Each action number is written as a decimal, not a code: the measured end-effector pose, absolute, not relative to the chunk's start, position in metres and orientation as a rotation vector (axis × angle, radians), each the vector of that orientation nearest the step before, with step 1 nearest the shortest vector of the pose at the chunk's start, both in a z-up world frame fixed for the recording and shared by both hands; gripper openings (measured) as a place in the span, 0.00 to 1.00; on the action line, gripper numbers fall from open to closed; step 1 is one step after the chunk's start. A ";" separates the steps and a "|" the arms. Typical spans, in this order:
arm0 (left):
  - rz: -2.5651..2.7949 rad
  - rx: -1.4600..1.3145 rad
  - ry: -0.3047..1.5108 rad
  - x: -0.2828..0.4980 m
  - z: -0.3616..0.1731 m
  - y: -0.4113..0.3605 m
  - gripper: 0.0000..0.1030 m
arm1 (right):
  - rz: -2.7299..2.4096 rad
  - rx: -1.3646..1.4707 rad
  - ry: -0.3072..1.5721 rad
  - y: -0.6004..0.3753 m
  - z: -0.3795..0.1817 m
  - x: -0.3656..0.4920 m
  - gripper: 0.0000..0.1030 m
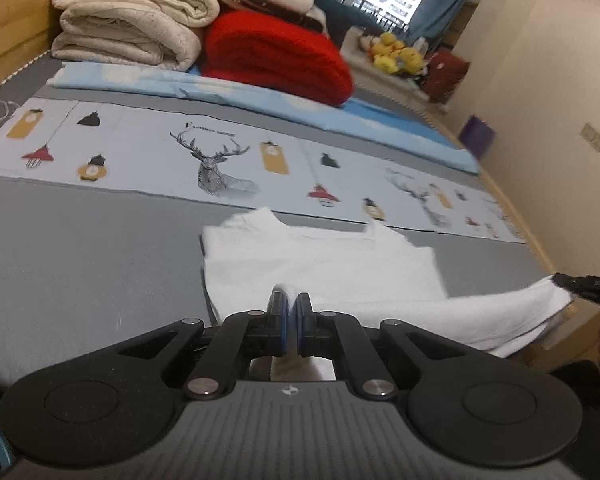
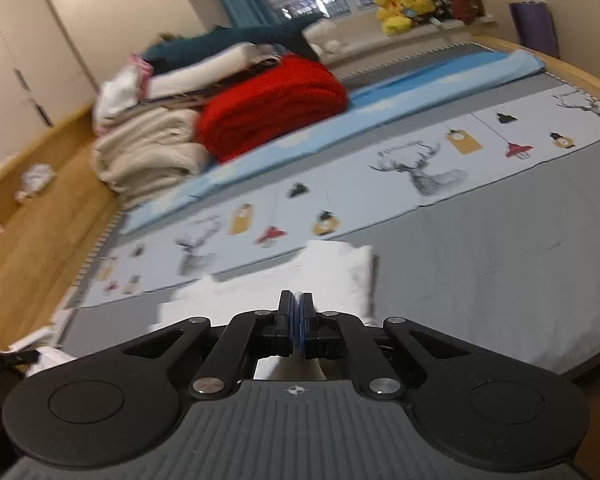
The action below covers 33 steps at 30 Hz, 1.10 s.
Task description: Fold small clothes
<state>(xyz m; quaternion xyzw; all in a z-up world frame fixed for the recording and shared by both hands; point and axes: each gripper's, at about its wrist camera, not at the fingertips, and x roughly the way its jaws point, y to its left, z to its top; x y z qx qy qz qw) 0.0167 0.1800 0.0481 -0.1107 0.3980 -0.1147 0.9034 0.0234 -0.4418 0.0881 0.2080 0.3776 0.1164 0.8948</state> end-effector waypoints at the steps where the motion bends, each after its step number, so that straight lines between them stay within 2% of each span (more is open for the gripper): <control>1: -0.228 -0.210 0.835 0.037 0.041 0.181 0.04 | 0.241 0.423 0.789 -0.440 0.083 0.035 0.01; 5: -0.207 -0.145 0.923 0.121 -0.009 0.183 0.04 | 0.195 0.388 0.879 -0.429 0.041 0.104 0.01; 10: -0.131 -0.173 1.071 0.169 -0.075 0.195 0.04 | 0.153 0.325 0.992 -0.414 -0.017 0.163 0.00; 13: -0.115 -0.281 1.036 0.184 -0.074 0.196 0.04 | 0.117 0.325 1.062 -0.404 -0.051 0.174 0.00; 18: -0.100 -0.170 1.064 0.198 -0.084 0.180 0.04 | 0.104 0.277 1.005 -0.391 -0.052 0.192 0.00; 27: -0.071 -0.126 1.061 0.185 -0.083 0.177 0.07 | 0.034 0.275 0.971 -0.396 -0.050 0.200 0.02; 33: -0.061 -0.136 1.061 0.167 -0.077 0.192 0.28 | 0.031 0.261 0.987 -0.406 -0.051 0.182 0.15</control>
